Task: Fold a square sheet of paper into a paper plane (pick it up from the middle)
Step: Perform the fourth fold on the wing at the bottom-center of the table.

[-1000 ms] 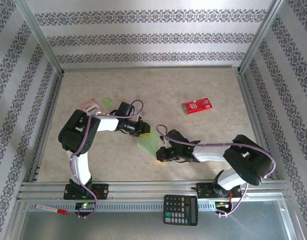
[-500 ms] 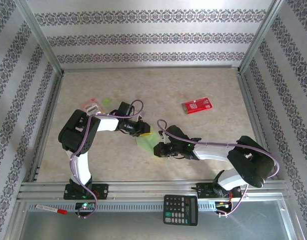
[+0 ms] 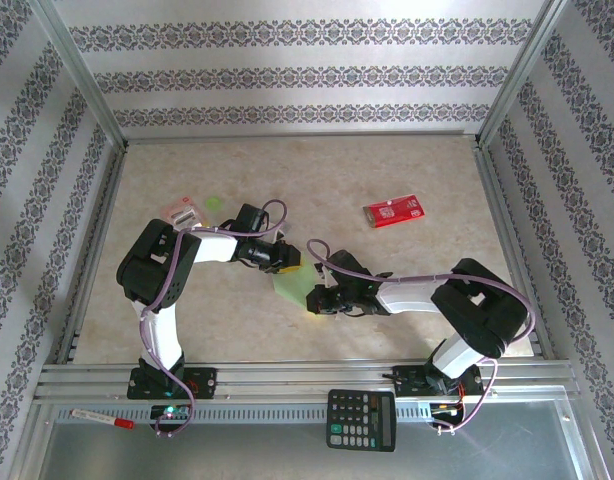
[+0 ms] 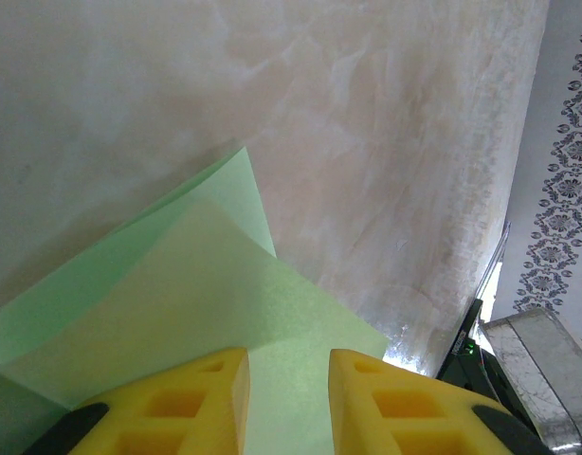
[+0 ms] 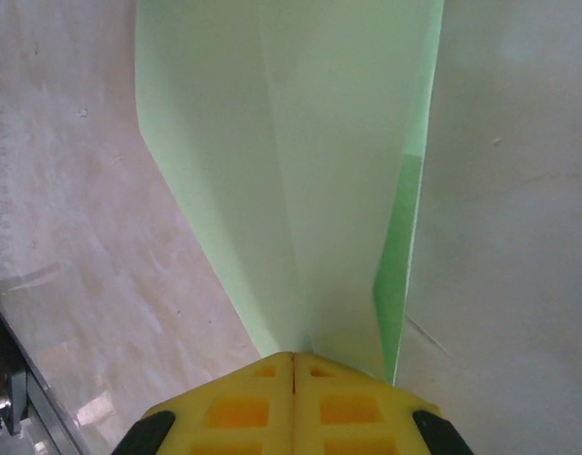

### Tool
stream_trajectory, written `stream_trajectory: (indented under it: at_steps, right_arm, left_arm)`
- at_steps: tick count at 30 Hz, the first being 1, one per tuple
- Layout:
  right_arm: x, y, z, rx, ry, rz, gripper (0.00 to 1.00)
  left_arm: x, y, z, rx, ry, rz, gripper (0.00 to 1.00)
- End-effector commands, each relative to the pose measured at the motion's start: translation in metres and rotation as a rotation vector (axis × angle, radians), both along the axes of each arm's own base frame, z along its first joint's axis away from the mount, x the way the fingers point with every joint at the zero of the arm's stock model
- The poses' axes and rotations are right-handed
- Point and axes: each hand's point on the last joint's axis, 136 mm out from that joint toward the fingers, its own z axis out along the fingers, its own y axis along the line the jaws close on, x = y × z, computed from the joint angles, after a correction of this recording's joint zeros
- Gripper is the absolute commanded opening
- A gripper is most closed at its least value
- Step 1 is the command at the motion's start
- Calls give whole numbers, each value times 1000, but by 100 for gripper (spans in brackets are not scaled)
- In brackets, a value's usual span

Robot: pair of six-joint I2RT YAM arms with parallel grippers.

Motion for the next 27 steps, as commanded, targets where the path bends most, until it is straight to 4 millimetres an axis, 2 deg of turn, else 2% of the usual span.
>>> stream_trajectory:
  at_steps: [1, 6, 9, 19, 27]
  right_arm:
    - [-4, -6, -4, 1, 21, 7, 5]
    - [8, 3, 26, 66, -18, -8, 5]
    - [14, 6, 32, 73, -29, -8, 5]
    - [24, 6, 8, 19, 0, -10, 5]
    - [16, -7, -15, -24, 36, -17, 4]
  left_arm:
    - [-16, 28, -47, 168, 91, 37, 29]
    - [-16, 28, -47, 167, 91, 38, 29]
    - [-15, 28, -47, 166, 89, 38, 29]
    - [-14, 27, -45, 162, 88, 37, 29]
    - [-14, 27, -45, 163, 87, 37, 29]
